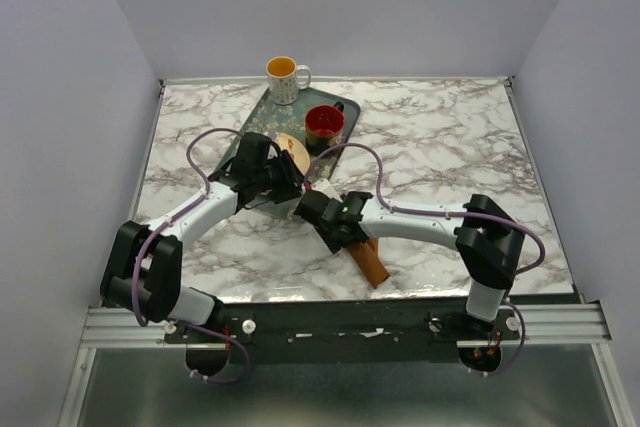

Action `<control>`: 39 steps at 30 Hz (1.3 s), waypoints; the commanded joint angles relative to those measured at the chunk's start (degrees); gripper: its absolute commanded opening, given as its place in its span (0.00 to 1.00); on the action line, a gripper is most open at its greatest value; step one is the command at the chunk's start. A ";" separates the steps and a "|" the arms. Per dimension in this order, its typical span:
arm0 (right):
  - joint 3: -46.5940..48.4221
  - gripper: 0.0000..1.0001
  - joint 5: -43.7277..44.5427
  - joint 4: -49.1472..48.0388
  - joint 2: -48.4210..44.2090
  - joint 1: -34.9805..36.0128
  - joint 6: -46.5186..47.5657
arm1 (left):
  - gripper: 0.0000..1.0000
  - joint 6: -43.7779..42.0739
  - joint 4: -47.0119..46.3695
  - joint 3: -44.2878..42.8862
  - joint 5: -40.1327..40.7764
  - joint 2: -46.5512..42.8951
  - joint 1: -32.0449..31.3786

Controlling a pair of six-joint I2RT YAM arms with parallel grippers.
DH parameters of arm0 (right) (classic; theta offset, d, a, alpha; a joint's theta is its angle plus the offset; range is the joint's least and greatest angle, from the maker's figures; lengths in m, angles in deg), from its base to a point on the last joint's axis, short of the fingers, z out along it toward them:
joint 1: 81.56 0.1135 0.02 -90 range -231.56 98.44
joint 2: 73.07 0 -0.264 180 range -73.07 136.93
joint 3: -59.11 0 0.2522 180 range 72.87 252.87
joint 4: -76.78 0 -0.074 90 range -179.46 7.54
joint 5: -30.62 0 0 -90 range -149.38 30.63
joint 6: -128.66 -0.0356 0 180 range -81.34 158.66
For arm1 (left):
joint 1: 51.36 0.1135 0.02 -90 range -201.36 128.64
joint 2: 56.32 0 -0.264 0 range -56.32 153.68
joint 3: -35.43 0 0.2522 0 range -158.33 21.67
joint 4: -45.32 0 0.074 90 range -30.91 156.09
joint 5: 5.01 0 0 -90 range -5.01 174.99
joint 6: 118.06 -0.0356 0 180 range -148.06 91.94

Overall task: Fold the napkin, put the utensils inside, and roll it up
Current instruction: Roll the napkin with the utensil

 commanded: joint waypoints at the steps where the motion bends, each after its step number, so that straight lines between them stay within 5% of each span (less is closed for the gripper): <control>1: 4.30 0.66 8.09 8.43 2.75 1.90 -2.51 | 0.55 -1.12 0.13 1.75 -1.89 -2.35 2.04; 8: 5.45 0.68 8.09 9.92 4.42 3.40 -4.00 | 0.55 -1.82 0.22 2.63 -2.60 -3.49 4.15; 18: 4.57 0.54 6.43 8.96 4.78 4.10 -4.62 | 0.56 -1.56 -0.92 3.42 -3.65 -2.88 4.77; 28: 0.79 0.70 5.37 5.18 6.18 4.01 -3.92 | 0.65 -1.65 -2.05 3.06 -4.88 -2.79 4.77; 39: -4.22 0.68 4.23 0.79 5.83 1.64 -2.51 | 0.76 -1.91 -2.68 3.51 -5.49 -2.88 4.68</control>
